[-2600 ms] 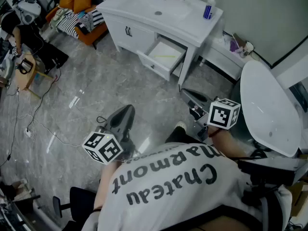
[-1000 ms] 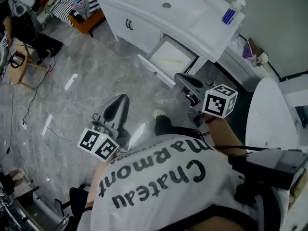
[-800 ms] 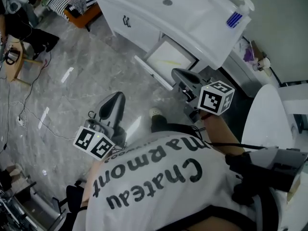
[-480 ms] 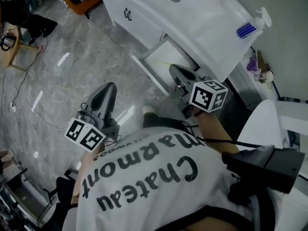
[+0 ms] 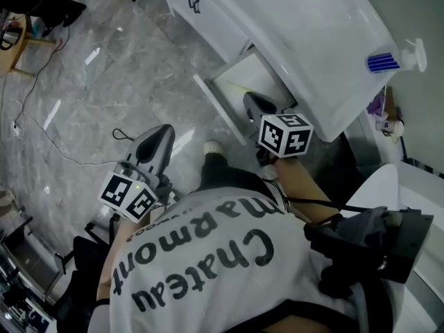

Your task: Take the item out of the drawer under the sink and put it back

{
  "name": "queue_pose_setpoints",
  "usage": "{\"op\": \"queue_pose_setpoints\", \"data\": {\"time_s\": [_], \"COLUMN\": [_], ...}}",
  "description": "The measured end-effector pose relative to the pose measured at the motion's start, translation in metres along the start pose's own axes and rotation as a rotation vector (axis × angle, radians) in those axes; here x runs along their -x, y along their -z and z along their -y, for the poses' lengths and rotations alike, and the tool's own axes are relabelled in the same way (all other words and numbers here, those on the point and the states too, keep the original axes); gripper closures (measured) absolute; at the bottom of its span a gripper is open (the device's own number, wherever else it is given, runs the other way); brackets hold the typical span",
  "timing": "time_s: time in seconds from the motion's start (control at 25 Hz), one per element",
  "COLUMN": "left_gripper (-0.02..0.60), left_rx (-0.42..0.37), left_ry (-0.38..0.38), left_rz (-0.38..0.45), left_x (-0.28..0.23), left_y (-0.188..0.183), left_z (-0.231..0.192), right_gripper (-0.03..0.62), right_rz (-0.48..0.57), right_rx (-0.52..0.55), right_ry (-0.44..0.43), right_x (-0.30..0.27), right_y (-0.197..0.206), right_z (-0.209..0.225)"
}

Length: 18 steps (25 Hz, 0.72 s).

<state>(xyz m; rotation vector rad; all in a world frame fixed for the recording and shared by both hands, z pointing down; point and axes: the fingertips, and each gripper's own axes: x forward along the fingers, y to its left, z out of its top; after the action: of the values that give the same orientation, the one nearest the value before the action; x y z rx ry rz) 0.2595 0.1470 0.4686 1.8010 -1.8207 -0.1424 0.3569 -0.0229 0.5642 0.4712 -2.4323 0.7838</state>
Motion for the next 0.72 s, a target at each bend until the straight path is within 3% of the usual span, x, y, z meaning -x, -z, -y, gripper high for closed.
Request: {"op": "queue_pose_setpoints", "data": {"time_s": [0.2,0.72], "left_gripper": [0.574,0.574], "left_rx": [0.038,0.113], "left_ry": [-0.018,-0.05], "left_rz": [-0.047,-0.115], "left_x": [-0.005,-0.01], "left_y": [0.021,0.045], "left_z": [-0.01,-0.021], "right_gripper": [0.582,0.582], "right_rz": [-0.089,-0.293], "right_rx": [0.12,0.25], "right_ry": [0.064,0.192], "right_x": [-0.031,-0.097], "right_y": [0.022,0.071], "right_z": [0.016,0.076]}}
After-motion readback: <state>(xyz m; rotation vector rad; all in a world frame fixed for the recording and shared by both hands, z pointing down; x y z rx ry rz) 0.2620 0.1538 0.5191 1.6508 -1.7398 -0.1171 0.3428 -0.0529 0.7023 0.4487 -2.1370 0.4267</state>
